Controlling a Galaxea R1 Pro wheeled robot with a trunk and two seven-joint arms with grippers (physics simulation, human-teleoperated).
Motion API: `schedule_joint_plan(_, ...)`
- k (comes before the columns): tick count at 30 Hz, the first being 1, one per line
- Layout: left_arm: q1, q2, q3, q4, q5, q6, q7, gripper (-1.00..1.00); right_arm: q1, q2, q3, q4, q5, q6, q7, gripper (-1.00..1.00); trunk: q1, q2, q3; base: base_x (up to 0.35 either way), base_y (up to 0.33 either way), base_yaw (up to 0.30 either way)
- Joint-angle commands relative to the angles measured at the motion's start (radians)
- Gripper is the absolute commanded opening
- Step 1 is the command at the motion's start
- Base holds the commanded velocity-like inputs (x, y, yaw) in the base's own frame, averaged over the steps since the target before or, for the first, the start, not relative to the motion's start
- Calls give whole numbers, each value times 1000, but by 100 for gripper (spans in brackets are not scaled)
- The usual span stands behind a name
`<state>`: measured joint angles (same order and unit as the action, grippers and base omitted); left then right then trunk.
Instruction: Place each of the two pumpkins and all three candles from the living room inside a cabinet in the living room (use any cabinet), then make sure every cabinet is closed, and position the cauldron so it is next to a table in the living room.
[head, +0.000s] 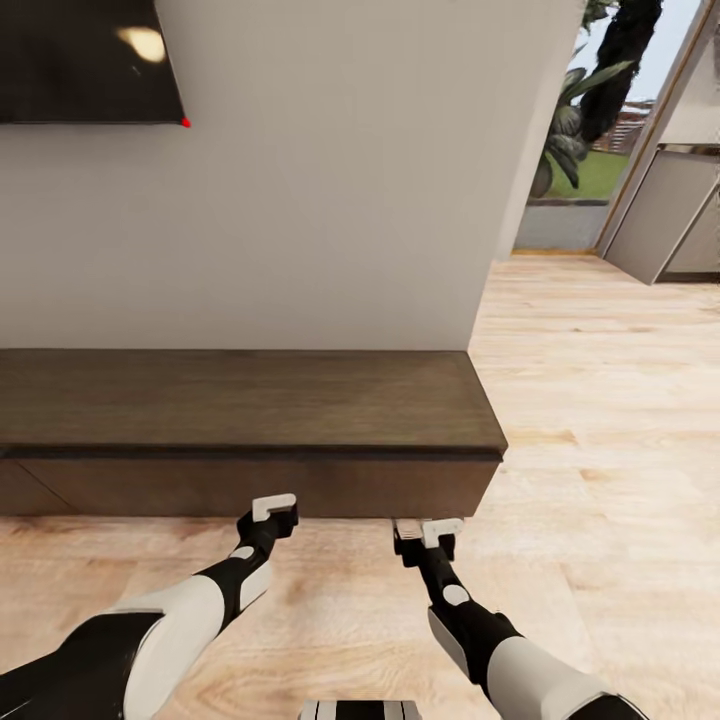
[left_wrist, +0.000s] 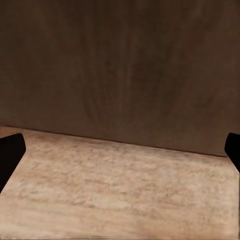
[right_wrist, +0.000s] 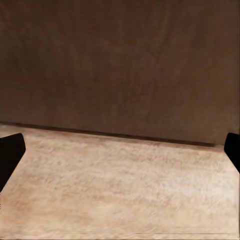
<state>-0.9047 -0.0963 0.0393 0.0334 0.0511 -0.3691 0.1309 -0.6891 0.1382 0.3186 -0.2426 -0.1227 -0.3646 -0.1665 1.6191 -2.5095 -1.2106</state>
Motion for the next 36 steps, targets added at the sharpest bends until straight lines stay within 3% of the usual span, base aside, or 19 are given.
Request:
schedule_joint_plan(1,-1,0,9,4,11,-2,-1,100,5,0,9,7,-11,2,-4,100,-1,0,3,0,0,0)
schedule_joint_plan(9,-1,0,53,5,24,2,-1,100,50,0,7,18,-12,47,-4,100,-2,1,23,0,0,0)
schedule_joint_plan(19,0,-1,54,12,70,3,6,100,68,0,8,19,-12,72,-3,100,-2,1,39,-7,-2,0)
schedule_joint_plan(30,5,-1,54,13,75,76,4,100,68,0,11,20,-8,79,-4,100,-2,1,51,-226,-131,0)
schedule_joint_plan(36,14,-3,54,13,75,84,5,100,68,0,12,23,-8,79,-3,100,-2,1,54,-281,-163,87)
